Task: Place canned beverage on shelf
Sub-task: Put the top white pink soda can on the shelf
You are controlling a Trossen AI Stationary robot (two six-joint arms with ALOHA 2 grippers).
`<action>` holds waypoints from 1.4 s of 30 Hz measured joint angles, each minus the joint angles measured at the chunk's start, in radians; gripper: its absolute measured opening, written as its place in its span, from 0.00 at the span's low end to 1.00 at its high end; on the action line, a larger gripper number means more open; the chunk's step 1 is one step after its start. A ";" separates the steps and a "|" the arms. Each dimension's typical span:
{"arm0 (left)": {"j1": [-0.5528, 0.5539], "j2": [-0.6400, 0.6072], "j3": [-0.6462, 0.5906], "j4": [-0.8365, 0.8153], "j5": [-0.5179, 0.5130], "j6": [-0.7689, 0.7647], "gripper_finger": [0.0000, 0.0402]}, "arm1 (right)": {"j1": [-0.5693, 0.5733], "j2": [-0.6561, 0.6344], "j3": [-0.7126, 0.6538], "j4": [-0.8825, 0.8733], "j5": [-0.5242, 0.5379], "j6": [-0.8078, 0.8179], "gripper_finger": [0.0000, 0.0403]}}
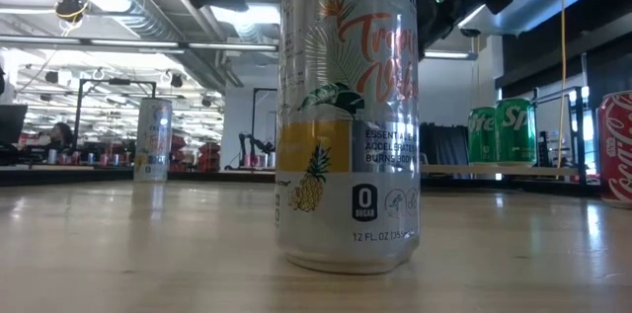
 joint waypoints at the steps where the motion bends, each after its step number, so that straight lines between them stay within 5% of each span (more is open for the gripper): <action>1: 0.001 -0.011 0.000 0.000 0.011 -0.001 0.81 | 0.000 -0.017 -0.001 -0.013 -0.004 -0.003 0.52; 8: 0.003 -0.062 0.000 0.016 0.023 -0.015 0.81 | -0.039 -0.201 0.113 -0.345 -0.027 -0.036 0.52; 14: 0.003 -0.065 0.000 0.047 -0.023 -0.023 0.81 | -0.220 -0.321 0.222 -0.563 -0.011 -0.165 0.52; 27: 0.005 -0.060 0.000 0.189 -0.206 -0.026 0.81 | -0.800 -0.365 0.115 -0.510 -0.273 -0.416 0.52; 42: 0.015 -0.060 0.000 0.250 -0.276 -0.016 0.81 | -1.046 -0.359 -0.040 -0.323 -0.322 -0.390 0.52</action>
